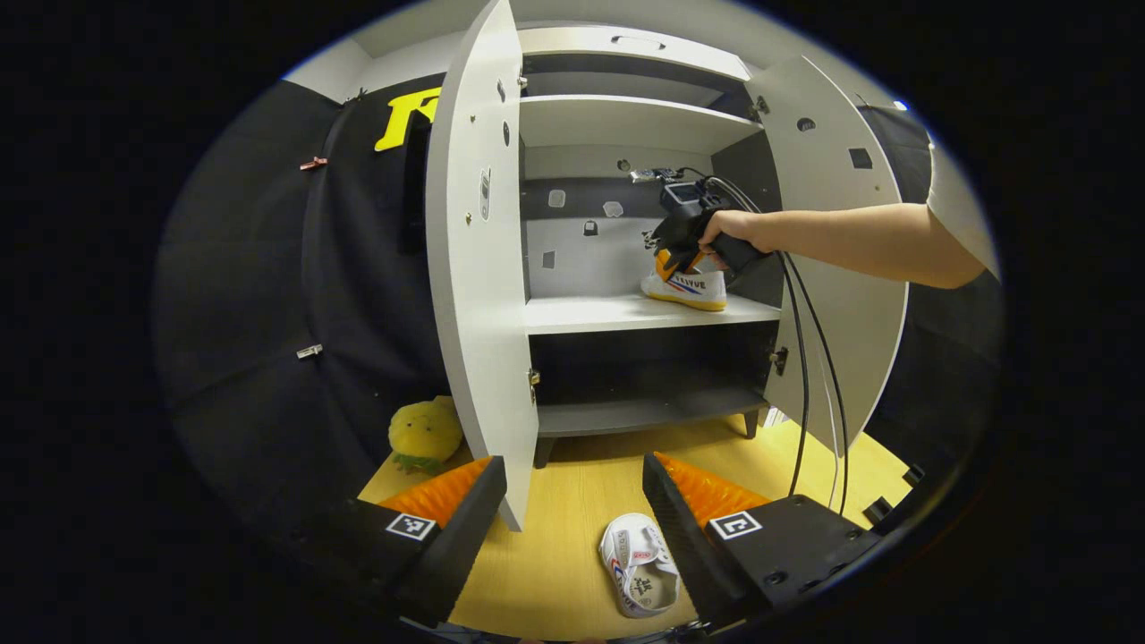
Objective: Grab one shoe with the right hand and put it into the shoe cabinet, grab the other shoe with the left hand and put it into the shoe cabinet; then close the right door with the right hand and the left door with the left hand.
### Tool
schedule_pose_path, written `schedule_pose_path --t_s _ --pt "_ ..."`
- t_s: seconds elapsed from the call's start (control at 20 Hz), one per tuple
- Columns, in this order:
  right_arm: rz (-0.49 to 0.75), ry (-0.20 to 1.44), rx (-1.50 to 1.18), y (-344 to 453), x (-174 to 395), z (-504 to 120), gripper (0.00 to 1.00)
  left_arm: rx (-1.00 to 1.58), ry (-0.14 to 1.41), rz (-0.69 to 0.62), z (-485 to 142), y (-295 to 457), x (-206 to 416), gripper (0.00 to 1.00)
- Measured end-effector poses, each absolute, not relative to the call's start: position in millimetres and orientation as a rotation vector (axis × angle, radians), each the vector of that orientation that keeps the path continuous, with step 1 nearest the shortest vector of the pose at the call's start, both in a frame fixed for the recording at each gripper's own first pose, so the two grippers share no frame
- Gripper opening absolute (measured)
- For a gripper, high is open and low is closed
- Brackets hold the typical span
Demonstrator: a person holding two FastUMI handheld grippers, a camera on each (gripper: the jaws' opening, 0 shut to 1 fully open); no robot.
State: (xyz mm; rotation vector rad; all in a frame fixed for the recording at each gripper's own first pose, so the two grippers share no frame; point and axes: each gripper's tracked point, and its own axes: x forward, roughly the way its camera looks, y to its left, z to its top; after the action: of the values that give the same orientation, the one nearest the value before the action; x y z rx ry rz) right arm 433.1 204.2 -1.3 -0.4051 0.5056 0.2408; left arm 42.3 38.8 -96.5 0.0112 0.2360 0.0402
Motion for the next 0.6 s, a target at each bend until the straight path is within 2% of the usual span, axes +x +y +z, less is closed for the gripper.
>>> schedule_pose_path --t_s 0.2,0.25,0.35,0.6 --pt "0.252 0.463 -0.4 200.1 392.2 20.8 0.68 0.002 0.211 0.018 -95.8 40.2 36.4 0.95" --pt "0.262 0.444 -0.373 202.8 378.5 26.1 0.86 0.0 0.209 0.014 -97.0 42.3 34.7 0.95" --pt "0.267 0.409 -0.317 202.9 351.8 36.8 0.97 -0.004 0.208 0.005 -100.1 47.1 32.8 0.95" --pt "0.243 0.281 -0.221 189.9 280.9 50.3 0.98 -0.025 0.233 -0.056 -120.7 54.7 31.2 0.95"
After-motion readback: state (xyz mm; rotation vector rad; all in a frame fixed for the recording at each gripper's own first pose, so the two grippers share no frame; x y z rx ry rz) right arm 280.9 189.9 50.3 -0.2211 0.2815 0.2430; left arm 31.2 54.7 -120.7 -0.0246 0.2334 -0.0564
